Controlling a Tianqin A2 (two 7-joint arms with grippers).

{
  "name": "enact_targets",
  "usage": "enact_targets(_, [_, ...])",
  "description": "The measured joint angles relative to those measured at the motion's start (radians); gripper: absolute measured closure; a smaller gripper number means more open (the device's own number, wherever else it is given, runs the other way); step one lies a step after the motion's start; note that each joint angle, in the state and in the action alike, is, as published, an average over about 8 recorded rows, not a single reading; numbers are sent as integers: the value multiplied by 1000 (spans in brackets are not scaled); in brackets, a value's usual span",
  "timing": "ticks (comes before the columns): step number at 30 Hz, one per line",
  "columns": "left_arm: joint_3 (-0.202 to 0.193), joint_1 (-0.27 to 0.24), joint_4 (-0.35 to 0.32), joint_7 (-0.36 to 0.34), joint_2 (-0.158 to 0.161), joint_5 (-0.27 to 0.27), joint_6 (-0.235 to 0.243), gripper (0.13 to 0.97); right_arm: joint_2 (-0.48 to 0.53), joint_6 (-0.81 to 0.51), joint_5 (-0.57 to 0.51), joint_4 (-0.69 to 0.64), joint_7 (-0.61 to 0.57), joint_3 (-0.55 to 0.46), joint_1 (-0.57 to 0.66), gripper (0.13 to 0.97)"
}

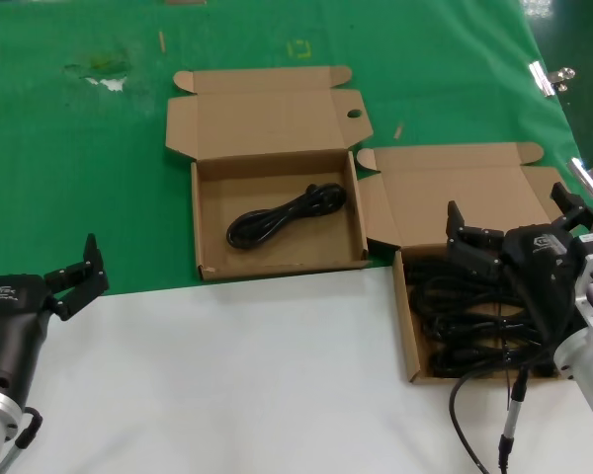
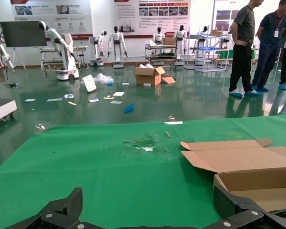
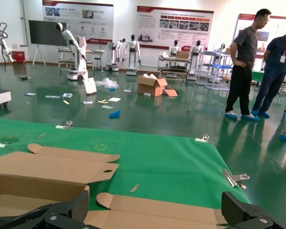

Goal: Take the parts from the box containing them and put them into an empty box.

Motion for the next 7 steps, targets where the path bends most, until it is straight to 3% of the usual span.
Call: enact_targets(7, [0,0,0,0,0,0,0,132,0,0,0,0,0,0,0,129])
